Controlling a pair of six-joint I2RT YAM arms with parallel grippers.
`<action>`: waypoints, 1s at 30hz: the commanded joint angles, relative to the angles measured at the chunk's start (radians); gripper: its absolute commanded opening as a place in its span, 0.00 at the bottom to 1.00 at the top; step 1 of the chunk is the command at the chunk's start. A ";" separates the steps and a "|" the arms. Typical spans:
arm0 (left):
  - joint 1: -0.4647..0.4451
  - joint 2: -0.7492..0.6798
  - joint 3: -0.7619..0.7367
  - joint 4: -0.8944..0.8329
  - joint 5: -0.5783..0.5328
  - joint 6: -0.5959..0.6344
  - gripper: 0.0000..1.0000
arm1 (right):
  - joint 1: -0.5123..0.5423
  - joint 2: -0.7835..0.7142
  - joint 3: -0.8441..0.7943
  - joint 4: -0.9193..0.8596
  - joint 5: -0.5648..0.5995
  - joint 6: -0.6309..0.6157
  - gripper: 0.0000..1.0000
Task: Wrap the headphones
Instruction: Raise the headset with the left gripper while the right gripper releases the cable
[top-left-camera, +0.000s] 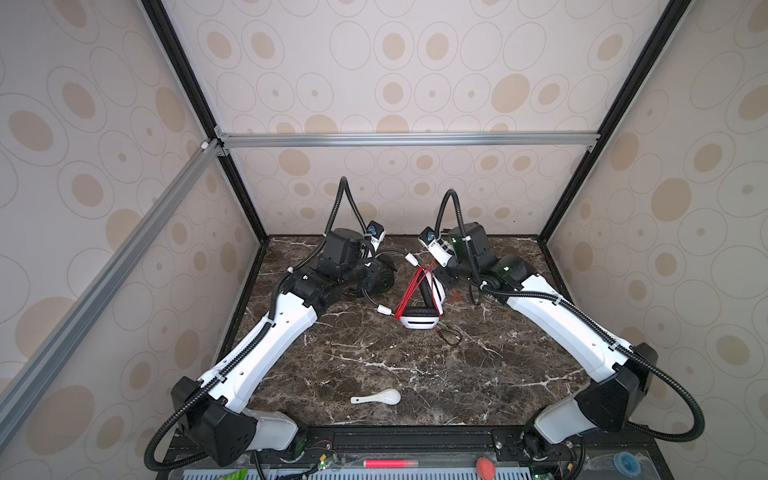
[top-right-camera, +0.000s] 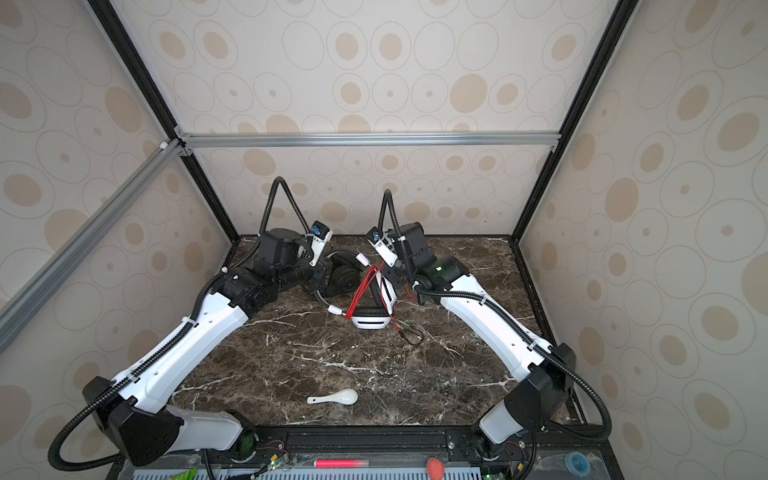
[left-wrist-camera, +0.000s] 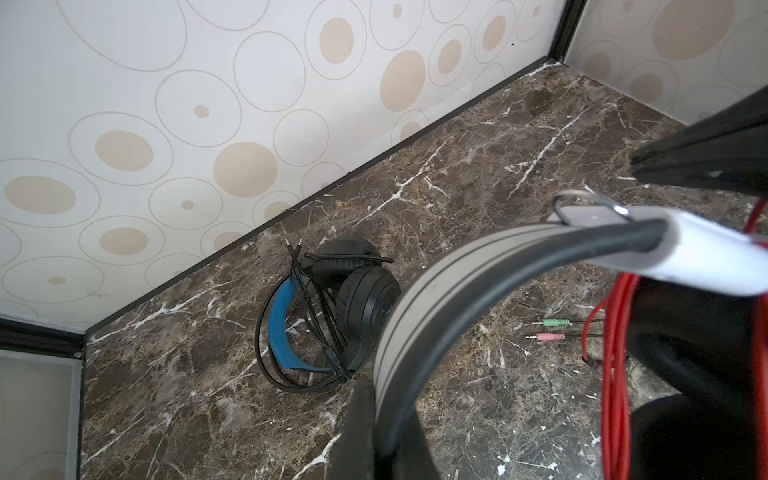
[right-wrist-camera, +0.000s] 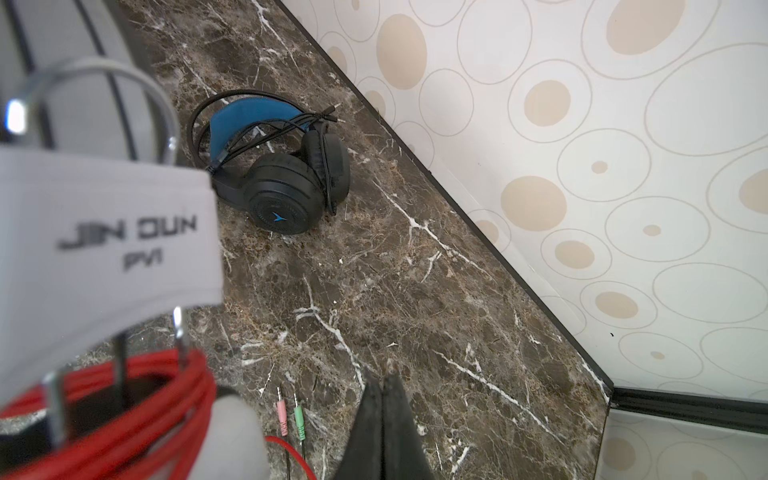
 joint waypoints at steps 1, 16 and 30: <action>-0.014 -0.033 0.061 -0.009 0.078 0.026 0.00 | -0.017 0.004 0.041 0.029 0.014 -0.022 0.05; -0.033 -0.016 0.131 -0.036 0.127 0.019 0.00 | -0.078 0.029 0.028 0.095 -0.026 0.077 0.10; -0.042 0.014 0.324 -0.077 0.179 -0.041 0.00 | -0.137 -0.018 -0.132 0.309 -0.211 0.206 0.14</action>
